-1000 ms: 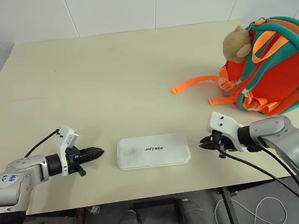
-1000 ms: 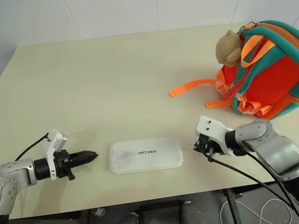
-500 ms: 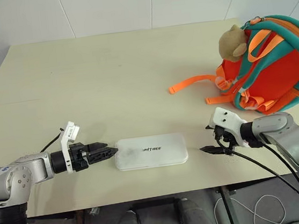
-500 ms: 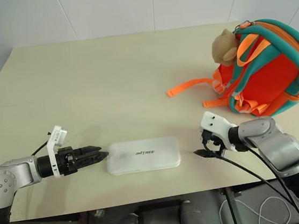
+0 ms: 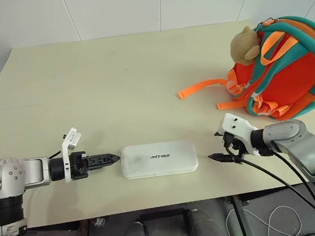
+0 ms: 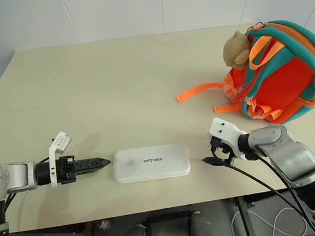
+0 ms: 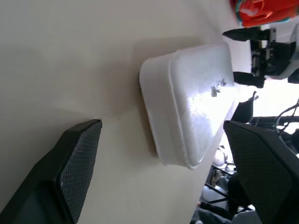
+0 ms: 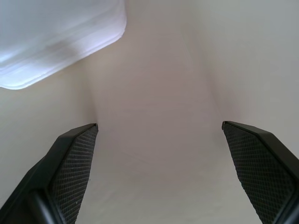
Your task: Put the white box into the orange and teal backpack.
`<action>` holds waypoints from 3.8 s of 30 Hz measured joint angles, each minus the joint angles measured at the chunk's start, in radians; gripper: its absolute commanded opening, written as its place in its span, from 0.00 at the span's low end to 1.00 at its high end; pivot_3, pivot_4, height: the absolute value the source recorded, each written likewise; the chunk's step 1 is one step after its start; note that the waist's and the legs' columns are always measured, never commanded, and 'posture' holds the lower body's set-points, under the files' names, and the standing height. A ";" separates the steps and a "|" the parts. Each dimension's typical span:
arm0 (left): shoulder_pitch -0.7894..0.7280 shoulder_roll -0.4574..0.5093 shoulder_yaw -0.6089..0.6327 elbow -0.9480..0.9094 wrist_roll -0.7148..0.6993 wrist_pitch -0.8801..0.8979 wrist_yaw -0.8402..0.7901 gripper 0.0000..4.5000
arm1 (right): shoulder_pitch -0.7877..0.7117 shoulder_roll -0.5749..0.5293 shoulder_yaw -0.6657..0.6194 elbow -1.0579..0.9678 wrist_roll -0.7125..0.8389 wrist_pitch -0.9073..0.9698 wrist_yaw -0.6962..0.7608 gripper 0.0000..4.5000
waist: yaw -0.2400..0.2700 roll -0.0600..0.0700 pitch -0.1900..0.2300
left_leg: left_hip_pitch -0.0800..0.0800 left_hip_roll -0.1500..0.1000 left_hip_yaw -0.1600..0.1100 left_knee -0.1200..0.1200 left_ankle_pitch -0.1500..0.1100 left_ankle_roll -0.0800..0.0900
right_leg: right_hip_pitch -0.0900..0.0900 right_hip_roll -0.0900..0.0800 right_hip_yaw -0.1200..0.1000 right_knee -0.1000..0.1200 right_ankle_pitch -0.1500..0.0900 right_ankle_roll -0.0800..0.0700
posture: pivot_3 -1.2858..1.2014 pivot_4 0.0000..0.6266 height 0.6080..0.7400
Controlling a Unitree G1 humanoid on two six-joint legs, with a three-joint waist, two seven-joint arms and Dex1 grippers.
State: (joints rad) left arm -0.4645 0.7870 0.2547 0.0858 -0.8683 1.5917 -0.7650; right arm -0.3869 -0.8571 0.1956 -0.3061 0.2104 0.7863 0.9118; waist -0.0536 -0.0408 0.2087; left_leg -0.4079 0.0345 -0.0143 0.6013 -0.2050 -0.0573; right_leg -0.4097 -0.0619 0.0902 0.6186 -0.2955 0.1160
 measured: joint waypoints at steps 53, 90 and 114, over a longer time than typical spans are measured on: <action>-0.072 -0.184 -0.175 0.134 -0.003 -0.124 -0.113 0.30 | 0.062 0.042 -0.064 -0.047 0.037 0.050 -0.014 1.00 | 0.024 -0.002 -0.002 | 0.001 -0.001 -0.002 0.007 -0.003 0.001 | 0.010 -0.003 -0.001 -0.010 0.000 0.000 | 0.52 0.24 1.00; -0.274 -0.213 -0.179 0.211 0.030 -0.220 -0.046 0.29 | -0.107 0.317 -0.631 0.175 0.122 0.017 -0.623 1.00 | 0.021 -0.002 -0.002 | 0.000 -0.001 0.000 -0.003 -0.005 0.002 | 0.007 -0.003 -0.001 -0.016 0.004 0.005 | 0.52 0.24 1.00; -0.450 -0.231 0.083 0.364 0.064 -0.333 0.150 0.29 | -0.282 0.334 -0.418 0.163 0.246 0.012 -0.457 0.00 | 0.005 -0.001 -0.001 | -0.006 -0.001 0.000 -0.005 -0.003 -0.001 | -0.004 0.000 0.000 -0.005 0.008 0.020 | 0.52 0.24 1.00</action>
State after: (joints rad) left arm -0.9143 0.5558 0.3375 0.4499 -0.8048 1.2591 -0.6154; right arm -0.6689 -0.5232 -0.2229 -0.1429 0.4563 0.7983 0.4551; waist -0.0487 -0.0419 0.2072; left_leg -0.4134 0.0333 -0.0147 0.5963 -0.2080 -0.0584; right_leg -0.4141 -0.0623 0.0901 0.6139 -0.2878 0.1360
